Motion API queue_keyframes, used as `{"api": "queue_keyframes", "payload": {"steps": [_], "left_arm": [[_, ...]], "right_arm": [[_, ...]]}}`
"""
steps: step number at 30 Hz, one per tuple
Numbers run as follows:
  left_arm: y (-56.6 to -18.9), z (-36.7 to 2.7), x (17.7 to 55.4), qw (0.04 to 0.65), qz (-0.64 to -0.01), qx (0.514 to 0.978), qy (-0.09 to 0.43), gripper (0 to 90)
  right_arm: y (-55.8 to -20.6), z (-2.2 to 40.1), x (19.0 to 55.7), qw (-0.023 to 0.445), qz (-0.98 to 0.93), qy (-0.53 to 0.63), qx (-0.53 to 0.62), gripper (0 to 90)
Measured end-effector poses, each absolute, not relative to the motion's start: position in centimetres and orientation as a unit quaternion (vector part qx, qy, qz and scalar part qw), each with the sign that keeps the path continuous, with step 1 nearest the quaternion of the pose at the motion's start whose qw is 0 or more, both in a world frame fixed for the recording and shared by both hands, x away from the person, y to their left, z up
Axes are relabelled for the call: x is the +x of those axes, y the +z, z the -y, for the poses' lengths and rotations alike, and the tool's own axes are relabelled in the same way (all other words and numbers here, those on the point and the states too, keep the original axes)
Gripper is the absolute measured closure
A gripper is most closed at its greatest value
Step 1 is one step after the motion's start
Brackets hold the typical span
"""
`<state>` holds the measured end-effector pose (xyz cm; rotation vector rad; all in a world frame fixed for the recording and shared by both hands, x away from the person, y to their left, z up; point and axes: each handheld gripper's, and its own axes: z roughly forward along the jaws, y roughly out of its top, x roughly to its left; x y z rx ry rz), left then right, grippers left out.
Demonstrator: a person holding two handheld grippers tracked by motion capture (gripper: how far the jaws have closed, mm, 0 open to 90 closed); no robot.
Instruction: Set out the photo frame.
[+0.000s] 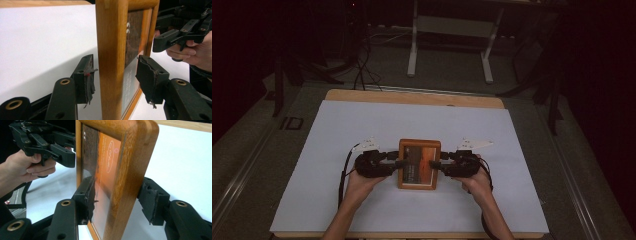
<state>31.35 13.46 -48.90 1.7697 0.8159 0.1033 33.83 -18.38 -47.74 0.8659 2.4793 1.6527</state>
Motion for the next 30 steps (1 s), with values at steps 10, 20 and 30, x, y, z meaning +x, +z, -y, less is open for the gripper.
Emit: {"api": "queue_keyframes", "payload": {"steps": [10, 20, 30], "left_arm": [[-47.6, -14.2, 30.7, 0.570, -0.350, 0.739, 0.080, 48.5], [-46.9, -14.8, 30.4, 0.557, -0.360, 0.739, 0.115, 48.5], [-46.5, -15.5, 30.2, 0.536, -0.377, 0.740, 0.151, 48.5]], "right_arm": [[-46.7, 19.4, 33.7, 0.031, -0.791, 0.543, 0.279, 47.7], [-45.7, 21.2, 33.6, 0.043, -0.782, 0.553, 0.285, 47.8], [-45.2, 23.1, 33.7, 0.059, -0.777, 0.552, 0.297, 52.6]]}}
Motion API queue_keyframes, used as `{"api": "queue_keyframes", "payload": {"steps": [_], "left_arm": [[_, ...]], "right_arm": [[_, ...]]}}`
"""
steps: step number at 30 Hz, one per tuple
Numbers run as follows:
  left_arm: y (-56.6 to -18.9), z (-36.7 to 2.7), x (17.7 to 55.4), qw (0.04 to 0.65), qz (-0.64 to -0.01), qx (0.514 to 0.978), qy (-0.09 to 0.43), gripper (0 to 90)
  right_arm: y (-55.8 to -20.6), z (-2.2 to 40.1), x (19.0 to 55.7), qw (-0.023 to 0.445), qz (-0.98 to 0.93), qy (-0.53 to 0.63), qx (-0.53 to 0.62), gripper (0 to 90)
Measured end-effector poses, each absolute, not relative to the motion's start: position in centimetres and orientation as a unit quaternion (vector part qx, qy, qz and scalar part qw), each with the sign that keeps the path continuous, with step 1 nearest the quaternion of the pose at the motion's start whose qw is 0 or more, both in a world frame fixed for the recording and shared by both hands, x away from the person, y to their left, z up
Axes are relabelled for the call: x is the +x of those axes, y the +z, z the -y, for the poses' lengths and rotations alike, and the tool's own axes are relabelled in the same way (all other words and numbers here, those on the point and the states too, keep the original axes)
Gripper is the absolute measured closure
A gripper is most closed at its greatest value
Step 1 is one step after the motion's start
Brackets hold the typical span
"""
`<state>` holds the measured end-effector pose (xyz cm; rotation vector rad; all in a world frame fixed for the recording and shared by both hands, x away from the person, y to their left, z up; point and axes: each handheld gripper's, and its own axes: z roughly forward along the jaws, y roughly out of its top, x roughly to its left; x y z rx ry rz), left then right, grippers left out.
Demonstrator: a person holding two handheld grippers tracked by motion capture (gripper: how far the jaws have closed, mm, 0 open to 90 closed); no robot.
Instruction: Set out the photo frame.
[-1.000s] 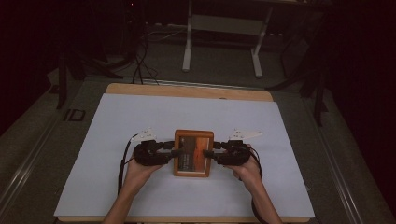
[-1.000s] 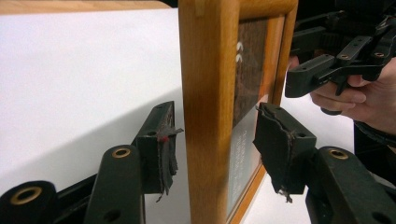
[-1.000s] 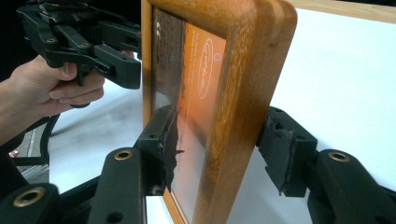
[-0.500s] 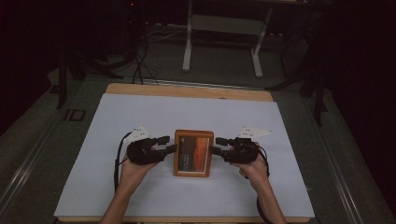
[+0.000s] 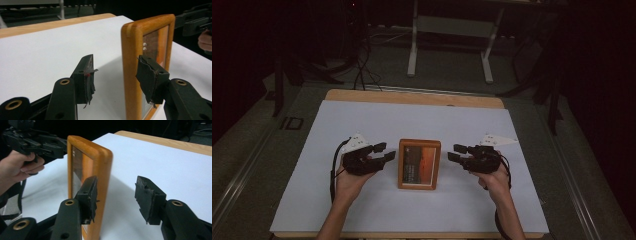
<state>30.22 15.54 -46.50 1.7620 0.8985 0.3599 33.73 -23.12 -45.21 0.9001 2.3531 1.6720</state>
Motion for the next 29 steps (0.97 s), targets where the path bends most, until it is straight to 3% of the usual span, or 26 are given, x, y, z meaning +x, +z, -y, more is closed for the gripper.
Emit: {"api": "queue_keyframes", "payload": {"steps": [14, 27, 29], "left_arm": [[-47.7, -16.6, 30.8, 0.512, -0.409, 0.739, 0.156, 48.6], [-51.4, -17.6, 32.4, 0.435, -0.472, 0.748, 0.169, 48.4], [-52.1, -17.6, 32.9, 0.390, -0.488, 0.757, 0.193, 46.0]], "right_arm": [[-47.4, 23.8, 34.8, 0.107, -0.810, 0.460, 0.346, 57.4], [-48.8, 24.9, 35.6, 0.149, -0.815, 0.414, 0.376, 55.6], [-49.2, 25.4, 35.8, 0.163, -0.814, 0.404, 0.384, 52.4]]}}
